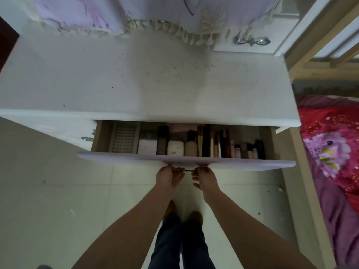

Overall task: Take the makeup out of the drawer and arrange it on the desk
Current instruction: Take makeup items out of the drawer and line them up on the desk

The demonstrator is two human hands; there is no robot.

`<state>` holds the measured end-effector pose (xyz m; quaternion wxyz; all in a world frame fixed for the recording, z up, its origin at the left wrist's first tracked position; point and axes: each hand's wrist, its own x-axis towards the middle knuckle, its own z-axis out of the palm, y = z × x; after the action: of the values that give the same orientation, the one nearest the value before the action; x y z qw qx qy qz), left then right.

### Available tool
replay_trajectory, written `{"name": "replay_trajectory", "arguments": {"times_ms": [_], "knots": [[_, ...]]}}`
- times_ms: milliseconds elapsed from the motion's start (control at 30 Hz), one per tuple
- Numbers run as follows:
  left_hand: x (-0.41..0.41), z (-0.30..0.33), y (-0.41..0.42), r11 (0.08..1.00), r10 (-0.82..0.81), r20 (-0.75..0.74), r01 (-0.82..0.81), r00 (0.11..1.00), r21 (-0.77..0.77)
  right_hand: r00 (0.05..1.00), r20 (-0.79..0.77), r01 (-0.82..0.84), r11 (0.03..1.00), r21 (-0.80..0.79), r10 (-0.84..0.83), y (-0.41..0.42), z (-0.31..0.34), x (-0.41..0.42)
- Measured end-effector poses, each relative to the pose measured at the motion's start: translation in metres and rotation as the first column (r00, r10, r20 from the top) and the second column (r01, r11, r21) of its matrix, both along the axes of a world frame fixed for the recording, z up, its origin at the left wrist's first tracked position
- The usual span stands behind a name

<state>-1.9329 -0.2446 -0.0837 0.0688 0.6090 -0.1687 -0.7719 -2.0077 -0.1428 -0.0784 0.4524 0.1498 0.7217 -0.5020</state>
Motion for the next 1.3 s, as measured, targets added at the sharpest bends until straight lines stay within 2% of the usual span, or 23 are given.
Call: {"name": "replay_trajectory", "arguments": {"times_ms": [133, 267, 433, 600, 667, 767, 800, 833, 867, 933, 967, 1000, 1033, 1100, 1167, 1200, 1267, 1300], "knots": [[0.005, -0.004, 0.005, 1.000, 0.025, 0.016, -0.025, 1.000, -0.004, 0.999, -0.041, 0.028, 1.000, 0.007, -0.028, 0.003, -0.006, 0.009], [0.011, -0.007, 0.018, 0.998, 0.059, -0.005, -0.059, 0.998, 0.018, 0.993, 0.091, -0.069, 0.997, -0.032, 0.071, 0.013, -0.016, 0.012], [0.019, -0.027, 0.019, 0.997, 0.081, -0.016, -0.081, 0.997, -0.003, 0.996, 0.087, -0.006, 1.000, 0.017, 0.005, 0.021, -0.040, 0.019], [0.026, -0.031, 0.018, 0.998, -0.005, -0.071, 0.000, 0.997, -0.064, 0.999, 0.045, 0.012, 1.000, -0.010, -0.012, 0.022, -0.047, 0.023], [0.024, -0.025, 0.021, 0.998, -0.012, -0.064, 0.008, 0.998, -0.056, 0.997, 0.040, -0.061, 0.998, 0.015, 0.060, 0.022, -0.042, 0.023], [0.019, 0.000, 0.037, 0.997, -0.014, -0.037, 0.017, 0.999, 0.078, 0.948, 0.017, -0.317, 0.945, 0.080, 0.316, 0.024, -0.023, 0.020], [0.019, 0.012, 0.043, 0.988, -0.094, -0.046, 0.099, 0.995, 0.122, 0.921, 0.012, -0.390, 0.917, 0.084, 0.390, 0.029, -0.012, 0.018], [0.019, 0.025, 0.048, 0.957, -0.249, -0.070, 0.257, 0.966, 0.135, 0.885, 0.000, -0.465, 0.882, 0.082, 0.466, 0.036, 0.000, 0.014], [0.018, 0.038, 0.051, 0.878, -0.460, -0.098, 0.469, 0.882, 0.100, 0.831, -0.019, -0.553, 0.830, 0.079, 0.556, 0.045, 0.014, 0.007], [0.008, 0.062, 0.051, 0.577, -0.816, -0.092, 0.814, 0.571, -0.063, 0.704, -0.042, -0.707, 0.705, 0.057, 0.709, 0.066, 0.045, -0.016], [-0.003, 0.072, 0.049, 0.420, -0.907, -0.054, 0.895, 0.417, -0.152, 0.667, -0.028, -0.744, 0.668, 0.029, 0.745, 0.077, 0.059, -0.032], [-0.016, 0.079, 0.047, 0.299, -0.953, -0.019, 0.925, 0.303, -0.233, 0.648, -0.020, -0.762, 0.648, 0.010, 0.762, 0.087, 0.070, -0.050], [-0.032, 0.085, 0.046, 0.217, -0.973, 0.009, 0.927, 0.231, -0.306, 0.647, -0.029, -0.761, 0.648, 0.024, 0.762, 0.095, 0.079, -0.068], [-0.067, 0.086, 0.047, 0.135, -0.980, 0.071, 0.884, 0.186, -0.448, 0.722, -0.122, -0.673, 0.732, 0.103, 0.681, 0.107, 0.081, -0.105], [-0.100, 0.073, 0.056, 0.046, -0.955, 0.221, 0.831, 0.200, -0.554, 0.803, -0.256, -0.502, 0.842, 0.196, 0.538, 0.114, 0.066, -0.134], [-0.113, 0.063, 0.061, -0.018, -0.927, 0.311, 0.807, 0.208, -0.591, 0.769, -0.337, -0.458, 0.836, 0.301, 0.543, 0.115, 0.056, -0.145], [-0.133, 0.037, 0.070, -0.151, -0.858, 0.470, 0.774, 0.207, -0.616, 0.592, -0.430, -0.457, 0.724, 0.517, 0.681, 0.114, 0.036, -0.159], [-0.139, 0.023, 0.075, -0.223, -0.820, 0.541, 0.765, 0.188, -0.604, 0.494, -0.448, -0.486, 0.663, 0.569, 0.746, 0.111, 0.027, -0.164]]}}
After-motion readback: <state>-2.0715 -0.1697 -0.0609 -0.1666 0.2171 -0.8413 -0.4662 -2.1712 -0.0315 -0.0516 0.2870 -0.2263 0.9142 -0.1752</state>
